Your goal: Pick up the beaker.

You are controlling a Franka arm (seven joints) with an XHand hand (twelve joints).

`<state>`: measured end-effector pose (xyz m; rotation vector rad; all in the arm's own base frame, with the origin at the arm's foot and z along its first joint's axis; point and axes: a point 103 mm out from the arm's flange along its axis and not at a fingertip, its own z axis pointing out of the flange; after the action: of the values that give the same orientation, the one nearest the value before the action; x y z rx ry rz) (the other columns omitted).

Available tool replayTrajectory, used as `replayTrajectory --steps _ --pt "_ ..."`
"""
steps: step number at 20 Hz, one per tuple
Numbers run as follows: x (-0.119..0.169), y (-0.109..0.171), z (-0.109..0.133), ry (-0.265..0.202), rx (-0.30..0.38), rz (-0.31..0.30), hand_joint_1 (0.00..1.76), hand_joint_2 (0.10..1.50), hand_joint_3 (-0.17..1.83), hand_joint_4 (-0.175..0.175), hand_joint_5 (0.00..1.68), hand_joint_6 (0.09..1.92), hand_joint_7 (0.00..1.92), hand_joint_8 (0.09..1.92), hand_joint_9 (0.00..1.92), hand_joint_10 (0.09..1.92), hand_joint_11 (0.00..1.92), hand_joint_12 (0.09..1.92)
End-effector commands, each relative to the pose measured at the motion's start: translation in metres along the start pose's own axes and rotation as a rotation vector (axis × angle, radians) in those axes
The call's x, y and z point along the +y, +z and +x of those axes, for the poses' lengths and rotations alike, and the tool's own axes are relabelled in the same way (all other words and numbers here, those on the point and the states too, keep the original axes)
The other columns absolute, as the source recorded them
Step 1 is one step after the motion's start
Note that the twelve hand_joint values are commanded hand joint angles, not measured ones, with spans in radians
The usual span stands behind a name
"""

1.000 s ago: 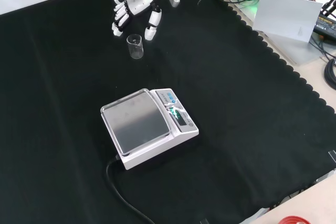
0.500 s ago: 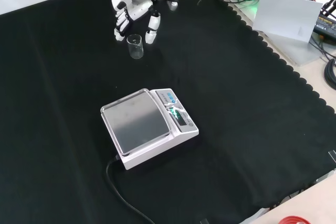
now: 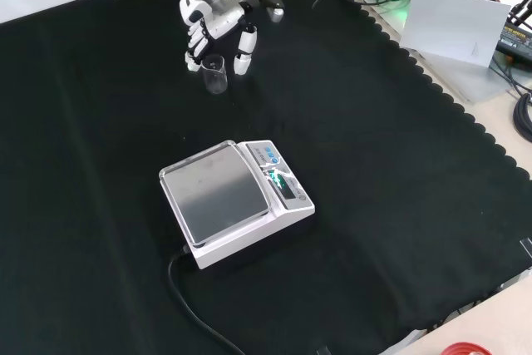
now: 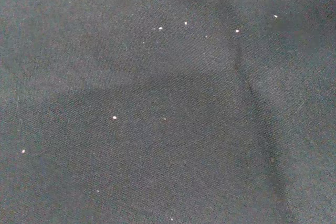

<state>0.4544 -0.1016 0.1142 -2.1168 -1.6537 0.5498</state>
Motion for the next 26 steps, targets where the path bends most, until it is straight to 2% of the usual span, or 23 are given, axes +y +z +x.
replayTrajectory --steps 1,4,8,10,14,16,21,26 --pt "0.005 -0.001 0.009 -0.009 -0.019 -0.023 0.78 0.96 -0.17 -0.017 0.3 0.09 0.08 0.62 0.37 0.79 0.22 1.39" --pt "0.007 -0.003 0.012 -0.009 -0.028 -0.041 0.85 0.98 -0.17 -0.015 0.35 0.09 0.13 0.62 0.52 0.75 0.36 1.34" --pt "0.009 -0.003 0.016 -0.011 -0.035 -0.058 0.97 1.04 -0.17 -0.026 0.52 0.14 0.24 0.63 0.71 0.67 0.53 1.27" --pt "0.009 -0.004 0.017 -0.011 -0.037 -0.067 1.0 1.07 -0.17 -0.037 0.56 0.25 0.28 0.63 0.78 0.63 0.59 1.24" --pt "0.011 -0.004 0.017 -0.012 -0.029 -0.08 1.04 1.13 -0.17 -0.068 0.58 0.63 0.34 0.65 0.87 0.58 0.7 1.16" --pt "0.011 -0.005 0.018 -0.014 -0.026 -0.087 1.05 1.16 -0.17 -0.082 0.6 0.72 0.37 0.67 0.91 0.57 0.74 1.14" --pt "0.016 -0.006 0.025 -0.016 -0.026 -0.093 1.07 1.22 -0.17 -0.107 0.64 0.81 0.45 0.69 0.96 0.56 0.82 1.09" --pt "0.01 -0.013 0.019 -0.023 -0.029 -0.097 1.08 1.26 -0.17 -0.131 0.67 0.84 0.5 0.7 0.98 0.56 0.86 1.06"
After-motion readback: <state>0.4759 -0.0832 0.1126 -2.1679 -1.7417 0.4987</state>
